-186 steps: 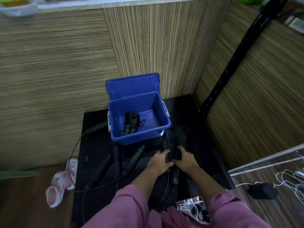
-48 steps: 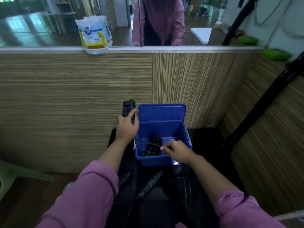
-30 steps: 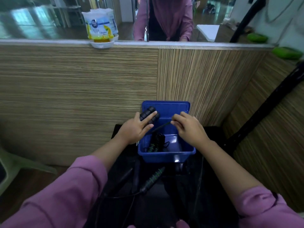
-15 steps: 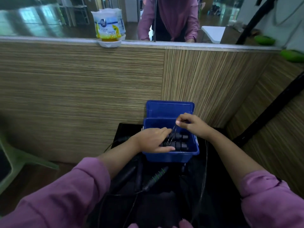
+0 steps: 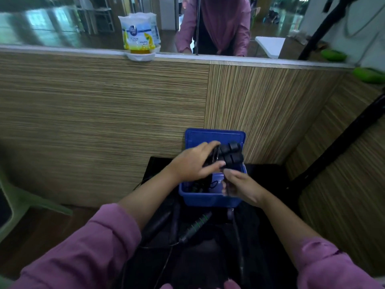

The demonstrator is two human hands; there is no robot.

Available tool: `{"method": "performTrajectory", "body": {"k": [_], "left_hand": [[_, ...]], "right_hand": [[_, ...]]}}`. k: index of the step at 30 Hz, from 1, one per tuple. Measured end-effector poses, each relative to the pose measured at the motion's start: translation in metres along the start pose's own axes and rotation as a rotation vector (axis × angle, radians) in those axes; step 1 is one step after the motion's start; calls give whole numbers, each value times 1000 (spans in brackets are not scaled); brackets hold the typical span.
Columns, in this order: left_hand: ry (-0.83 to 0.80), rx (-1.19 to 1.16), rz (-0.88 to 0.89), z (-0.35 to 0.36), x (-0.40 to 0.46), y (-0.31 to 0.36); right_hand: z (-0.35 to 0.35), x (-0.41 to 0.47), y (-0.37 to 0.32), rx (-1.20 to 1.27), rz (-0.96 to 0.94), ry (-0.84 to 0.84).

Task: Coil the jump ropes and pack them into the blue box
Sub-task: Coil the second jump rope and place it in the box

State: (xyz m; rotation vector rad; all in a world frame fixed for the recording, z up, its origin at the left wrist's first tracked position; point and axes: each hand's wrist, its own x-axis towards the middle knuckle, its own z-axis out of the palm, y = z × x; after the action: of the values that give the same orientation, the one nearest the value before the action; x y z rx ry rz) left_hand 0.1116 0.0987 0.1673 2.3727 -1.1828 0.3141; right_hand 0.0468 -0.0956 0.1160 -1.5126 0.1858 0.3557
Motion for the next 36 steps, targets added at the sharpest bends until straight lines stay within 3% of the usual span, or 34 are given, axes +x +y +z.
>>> {"method": "performTrajectory", "body": {"k": [3,6,12,15,19,24,27,30,36], "left_hand": [[92,-37,-154,-3,6,-11],[143,-70,-280,1,7,-22],[238,-106,-484,2,5,-38],[224,-18,-564,3,0,-48],[226,131,-728,5,-3,-54],[132,266,-870,10,-15,-56],[70,309,-859,13,-21,-55],[32,357,-806,15,-31,-54],[17,430,-462,28,-54,-43]], "right_hand": [[24,-4,2,83,24,-69],[47,-3,-3,83,17,-9],[68,-9,-5,-665,-91,107],[68,-14,-7,-732,-53,173],[81,-29,-8,-694,37,79],[92,-43,-18,-1042,-215,249],[91,-47,-25,-1310,-277,256],[84,-50,-42,-1404,-392,340],[71,-47,-71,-1380,-519,395]]}}
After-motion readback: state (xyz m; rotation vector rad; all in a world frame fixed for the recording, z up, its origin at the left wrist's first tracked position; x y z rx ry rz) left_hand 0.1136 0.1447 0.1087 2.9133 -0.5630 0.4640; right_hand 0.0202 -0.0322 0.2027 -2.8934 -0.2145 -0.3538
